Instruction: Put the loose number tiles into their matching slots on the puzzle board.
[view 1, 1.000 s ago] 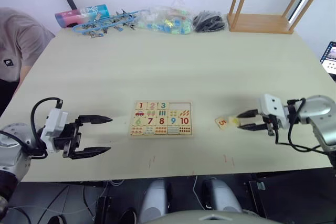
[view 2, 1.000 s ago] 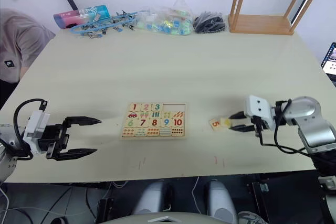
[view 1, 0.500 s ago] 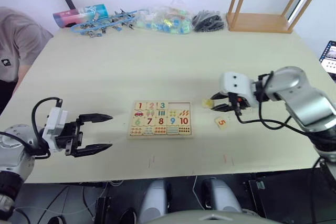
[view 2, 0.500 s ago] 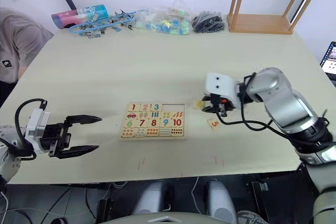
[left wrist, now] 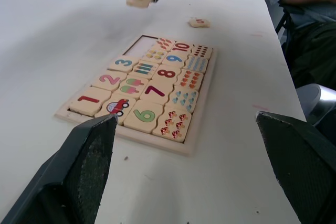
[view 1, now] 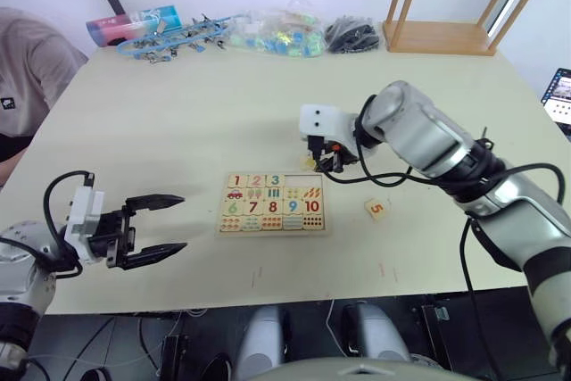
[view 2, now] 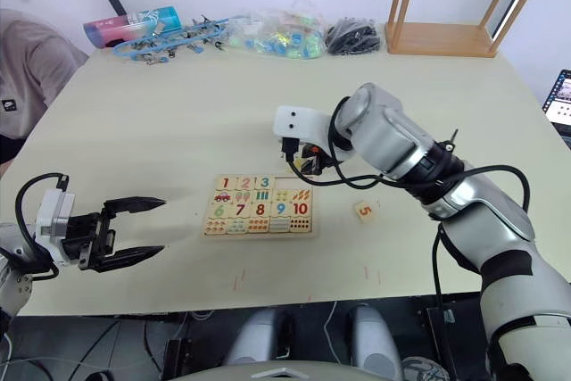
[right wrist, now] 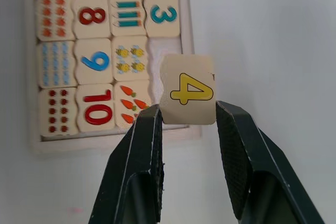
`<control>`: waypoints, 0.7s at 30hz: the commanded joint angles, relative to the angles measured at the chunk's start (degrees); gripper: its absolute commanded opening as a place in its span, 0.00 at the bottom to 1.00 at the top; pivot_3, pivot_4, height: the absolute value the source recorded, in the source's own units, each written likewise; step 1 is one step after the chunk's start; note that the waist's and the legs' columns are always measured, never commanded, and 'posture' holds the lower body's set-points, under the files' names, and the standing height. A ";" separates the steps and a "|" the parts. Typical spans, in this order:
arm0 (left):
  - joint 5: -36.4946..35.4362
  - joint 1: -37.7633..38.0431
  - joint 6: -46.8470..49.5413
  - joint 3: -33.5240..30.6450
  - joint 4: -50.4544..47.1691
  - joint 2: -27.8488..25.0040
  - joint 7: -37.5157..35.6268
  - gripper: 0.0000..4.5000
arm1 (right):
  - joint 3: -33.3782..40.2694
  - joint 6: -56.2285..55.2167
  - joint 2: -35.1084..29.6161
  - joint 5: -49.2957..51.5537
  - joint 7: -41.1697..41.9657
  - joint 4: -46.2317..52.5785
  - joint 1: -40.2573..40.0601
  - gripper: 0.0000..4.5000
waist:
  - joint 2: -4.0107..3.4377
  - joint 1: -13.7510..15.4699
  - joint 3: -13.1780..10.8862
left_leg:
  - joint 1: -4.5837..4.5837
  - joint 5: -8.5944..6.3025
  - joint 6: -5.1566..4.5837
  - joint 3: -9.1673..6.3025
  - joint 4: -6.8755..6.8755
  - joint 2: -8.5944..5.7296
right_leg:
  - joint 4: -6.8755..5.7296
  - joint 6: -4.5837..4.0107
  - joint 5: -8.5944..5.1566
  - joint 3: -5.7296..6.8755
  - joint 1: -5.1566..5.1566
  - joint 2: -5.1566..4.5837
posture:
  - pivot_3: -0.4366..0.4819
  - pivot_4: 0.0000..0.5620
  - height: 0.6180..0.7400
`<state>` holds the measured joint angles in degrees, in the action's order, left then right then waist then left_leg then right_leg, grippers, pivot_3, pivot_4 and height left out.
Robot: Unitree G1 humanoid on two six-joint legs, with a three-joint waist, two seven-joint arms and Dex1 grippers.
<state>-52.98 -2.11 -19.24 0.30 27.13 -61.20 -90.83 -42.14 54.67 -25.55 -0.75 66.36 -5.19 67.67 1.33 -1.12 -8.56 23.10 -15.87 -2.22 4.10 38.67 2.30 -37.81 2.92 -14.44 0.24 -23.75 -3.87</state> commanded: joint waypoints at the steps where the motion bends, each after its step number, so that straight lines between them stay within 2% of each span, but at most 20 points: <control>1: 0.63 1.09 0.36 -3.53 -0.68 0.54 -1.67 1.00 | -0.85 -0.66 1.58 -1.56 0.12 -2.20 2.50 0.20 | 0.00 0.00 -0.01 | 0.01 0.00 0.00 0.00 0.00 0.00 | 0.00 0.00 0.00 0.03 0.00 0.00 | 0.48 0.27 0.98; 21: 2.75 2.83 1.83 -7.88 -0.95 3.33 -1.67 1.00 | -4.02 -3.70 9.80 -6.73 -0.53 -11.58 3.31 0.20 | 0.00 -0.03 -0.01 | 0.01 0.00 0.01 -0.03 -0.01 0.00 | -0.03 -0.01 0.00 0.13 -0.01 -0.08 | 0.48 0.27 0.98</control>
<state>-50.57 0.48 -17.75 -5.92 27.01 -57.76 -90.83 -46.55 51.79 -16.13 -6.64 65.90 -17.09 69.27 1.32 -1.15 -8.57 23.11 -15.87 -2.20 4.06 38.66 2.31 -37.84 2.91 -14.44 0.37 -23.76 -3.95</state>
